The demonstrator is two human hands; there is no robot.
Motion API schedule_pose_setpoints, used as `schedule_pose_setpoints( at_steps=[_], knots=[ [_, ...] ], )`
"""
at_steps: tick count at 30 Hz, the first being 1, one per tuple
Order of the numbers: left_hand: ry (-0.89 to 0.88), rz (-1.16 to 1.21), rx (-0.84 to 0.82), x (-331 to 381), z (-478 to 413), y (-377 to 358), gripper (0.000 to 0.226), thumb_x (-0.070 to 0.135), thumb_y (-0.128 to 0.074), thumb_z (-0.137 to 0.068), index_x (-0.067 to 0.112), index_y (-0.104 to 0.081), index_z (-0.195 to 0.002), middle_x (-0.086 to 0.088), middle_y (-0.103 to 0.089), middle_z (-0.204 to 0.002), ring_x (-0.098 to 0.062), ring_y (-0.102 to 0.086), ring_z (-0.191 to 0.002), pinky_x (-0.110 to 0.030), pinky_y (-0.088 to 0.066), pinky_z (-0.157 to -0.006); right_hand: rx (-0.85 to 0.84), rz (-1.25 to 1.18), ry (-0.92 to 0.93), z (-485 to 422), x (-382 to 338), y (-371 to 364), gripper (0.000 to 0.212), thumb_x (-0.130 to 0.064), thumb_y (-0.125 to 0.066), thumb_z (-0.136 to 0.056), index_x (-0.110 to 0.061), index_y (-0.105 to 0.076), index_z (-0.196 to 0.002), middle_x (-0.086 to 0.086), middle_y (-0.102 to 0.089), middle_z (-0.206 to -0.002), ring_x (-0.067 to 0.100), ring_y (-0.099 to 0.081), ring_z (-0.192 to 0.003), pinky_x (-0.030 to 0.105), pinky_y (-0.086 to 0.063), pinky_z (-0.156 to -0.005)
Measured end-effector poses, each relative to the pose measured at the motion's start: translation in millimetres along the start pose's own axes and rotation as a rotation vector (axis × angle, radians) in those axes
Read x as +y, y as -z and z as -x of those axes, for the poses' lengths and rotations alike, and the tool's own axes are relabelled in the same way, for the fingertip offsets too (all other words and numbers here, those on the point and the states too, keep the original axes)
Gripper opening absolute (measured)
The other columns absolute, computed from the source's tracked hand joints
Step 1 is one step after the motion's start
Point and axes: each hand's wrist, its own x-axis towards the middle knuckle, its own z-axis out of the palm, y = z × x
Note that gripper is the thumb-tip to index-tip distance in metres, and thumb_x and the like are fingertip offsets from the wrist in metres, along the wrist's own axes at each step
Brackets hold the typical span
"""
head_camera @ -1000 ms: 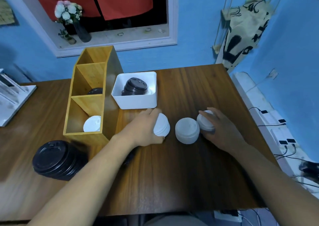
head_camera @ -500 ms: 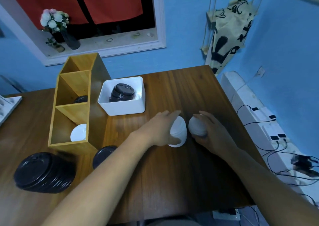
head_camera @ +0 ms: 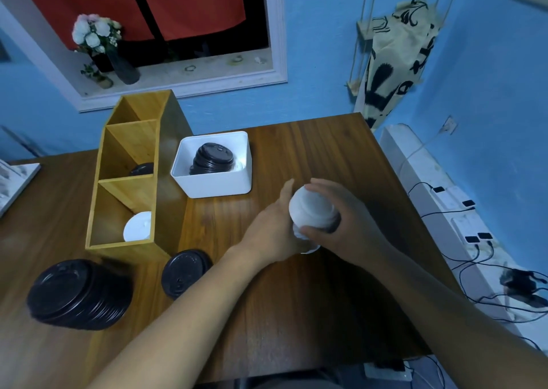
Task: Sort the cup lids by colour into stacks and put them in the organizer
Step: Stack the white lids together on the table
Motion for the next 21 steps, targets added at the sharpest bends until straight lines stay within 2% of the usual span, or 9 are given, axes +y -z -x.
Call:
schedule_pose_setpoints(
  at_steps=[3, 5, 7, 10, 13, 18, 21],
  knots=[
    [0.036, 0.264, 0.136, -8, 11, -18, 0.104, 0.041, -0.096, -0.066, 0.033, -0.024, -0.141, 0.018, -0.056, -0.119, -0.008, -0.063, -0.105, -0.017, -0.054, -0.074, -0.019, 0.019, 0.009, -2, 4, -6, 0.077, -0.055, -0.073, -0.078, -0.030, -0.044, -0.145, -0.010, -0.043, -0.149, 0.008, -0.045, -0.131, 0.035, -0.046, -0.106],
    [0.055, 0.428, 0.205, -14, 20, -33, 0.100, 0.040, -0.099, -0.062, 0.037, -0.031, -0.136, 0.021, -0.055, -0.123, -0.002, -0.060, -0.113, -0.013, -0.052, -0.082, -0.007, 0.016, 0.000, -1, 6, -7, 0.075, -0.051, -0.075, -0.079, -0.031, -0.045, -0.144, -0.009, -0.044, -0.148, 0.009, -0.044, -0.132, 0.040, -0.046, -0.106],
    [0.017, 0.472, 0.268, -17, 25, -46, 0.097, 0.040, -0.099, -0.063, 0.044, -0.036, -0.136, 0.020, -0.057, -0.130, 0.002, -0.058, -0.119, -0.012, -0.050, -0.089, 0.002, 0.024, -0.001, -1, 7, -6, 0.074, -0.050, -0.076, -0.078, -0.030, -0.046, -0.143, -0.008, -0.045, -0.147, 0.011, -0.044, -0.132, 0.040, -0.045, -0.107],
    [-0.060, 0.441, 0.305, -12, 23, -49, 0.087, 0.041, -0.093, -0.072, 0.047, -0.038, -0.139, 0.013, -0.057, -0.135, -0.002, -0.057, -0.124, -0.020, -0.051, -0.097, -0.059, 0.112, -0.002, -2, 4, -8, 0.074, -0.049, -0.076, -0.079, -0.036, -0.043, -0.144, -0.010, -0.039, -0.151, 0.009, -0.039, -0.134, 0.037, -0.043, -0.106],
    [-0.148, 0.386, 0.304, -12, 18, -46, 0.082, 0.033, -0.090, -0.079, 0.028, -0.043, -0.146, 0.006, -0.057, -0.139, -0.010, -0.056, -0.128, -0.035, -0.053, -0.102, -0.109, 0.183, 0.012, -2, 2, -11, 0.075, -0.044, -0.077, -0.082, -0.039, -0.038, -0.146, -0.012, -0.030, -0.154, 0.002, -0.029, -0.134, 0.032, -0.039, -0.104],
    [-0.152, 0.304, 0.265, -13, 17, -43, 0.083, 0.036, -0.088, -0.080, 0.024, -0.042, -0.149, 0.008, -0.057, -0.139, -0.008, -0.055, -0.128, -0.035, -0.053, -0.102, -0.095, 0.260, 0.033, 2, -2, -11, 0.076, -0.041, -0.077, -0.083, -0.035, -0.038, -0.149, -0.005, -0.030, -0.155, 0.016, -0.035, -0.137, 0.033, -0.041, -0.101],
    [-0.152, 0.213, 0.274, -14, 18, -44, 0.087, 0.038, -0.087, -0.080, 0.024, -0.039, -0.151, 0.004, -0.057, -0.142, -0.009, -0.055, -0.129, -0.033, -0.052, -0.104, -0.099, 0.281, 0.033, 3, -3, -9, 0.079, -0.040, -0.078, -0.082, -0.036, -0.036, -0.149, -0.003, -0.031, -0.155, 0.020, -0.036, -0.138, 0.042, -0.046, -0.103]
  ],
)
